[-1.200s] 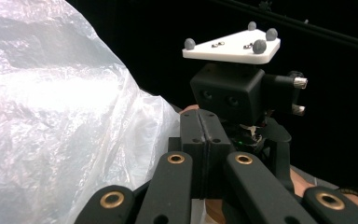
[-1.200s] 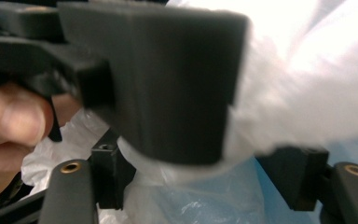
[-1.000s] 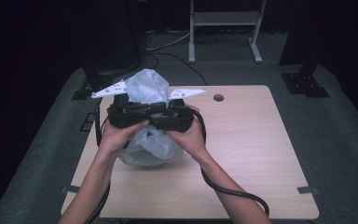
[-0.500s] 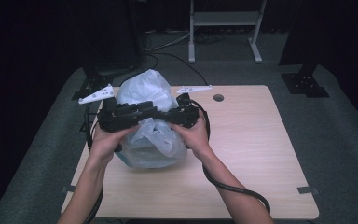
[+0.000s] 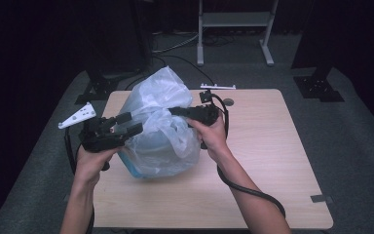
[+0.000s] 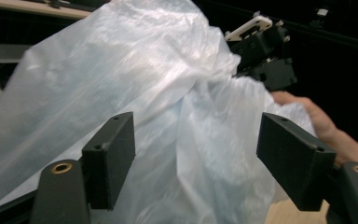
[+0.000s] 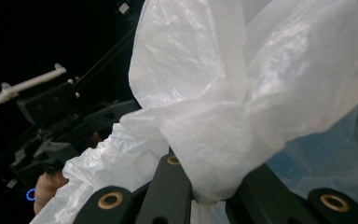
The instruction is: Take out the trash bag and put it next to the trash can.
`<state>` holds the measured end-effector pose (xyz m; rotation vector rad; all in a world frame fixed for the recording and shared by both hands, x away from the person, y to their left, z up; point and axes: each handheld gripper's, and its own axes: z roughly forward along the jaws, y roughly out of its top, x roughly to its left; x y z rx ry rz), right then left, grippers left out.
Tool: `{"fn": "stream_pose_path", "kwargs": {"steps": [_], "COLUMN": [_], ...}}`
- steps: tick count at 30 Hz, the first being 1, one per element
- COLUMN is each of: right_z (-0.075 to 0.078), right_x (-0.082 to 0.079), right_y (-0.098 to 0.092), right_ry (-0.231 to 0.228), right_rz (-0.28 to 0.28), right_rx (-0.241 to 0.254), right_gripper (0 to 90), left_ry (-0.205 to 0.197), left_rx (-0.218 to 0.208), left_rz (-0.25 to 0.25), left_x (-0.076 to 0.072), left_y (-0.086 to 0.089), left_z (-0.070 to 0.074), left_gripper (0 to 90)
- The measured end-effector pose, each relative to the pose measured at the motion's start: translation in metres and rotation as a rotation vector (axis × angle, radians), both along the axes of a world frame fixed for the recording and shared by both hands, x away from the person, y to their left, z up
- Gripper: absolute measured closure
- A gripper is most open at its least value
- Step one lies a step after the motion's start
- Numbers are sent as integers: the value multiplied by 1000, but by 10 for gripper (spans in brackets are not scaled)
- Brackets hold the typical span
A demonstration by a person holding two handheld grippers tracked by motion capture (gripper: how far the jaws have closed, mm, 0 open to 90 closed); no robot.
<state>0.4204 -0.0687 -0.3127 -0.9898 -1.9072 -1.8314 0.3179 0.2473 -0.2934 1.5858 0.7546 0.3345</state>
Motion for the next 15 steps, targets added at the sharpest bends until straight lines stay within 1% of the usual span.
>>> {"fn": "stream_pose_path", "kwargs": {"steps": [2, 4, 8, 10, 15], "right_z": [4, 8, 16, 20, 31], "right_x": [0, 1, 3, 4, 5], "right_y": [-1, -3, -7, -9, -12], "right_ry": [-3, 0, -3, -4, -13], "right_rz": [-5, -8, -18, -23, -32], "right_rx": [4, 12, 21, 25, 34], "right_gripper": [892, 892, 892, 892, 892], "left_ry": [-4, -15, -29, -26, -20], "left_rx": [2, 3, 0, -4, 4], "left_rz": [27, 51, 106, 115, 138], "left_x": [-3, -7, -16, -19, -25], "left_y": [4, 9, 19, 21, 26], "left_z": [-3, -6, -13, -19, -32], "left_gripper": [200, 184, 110, 102, 94]}}
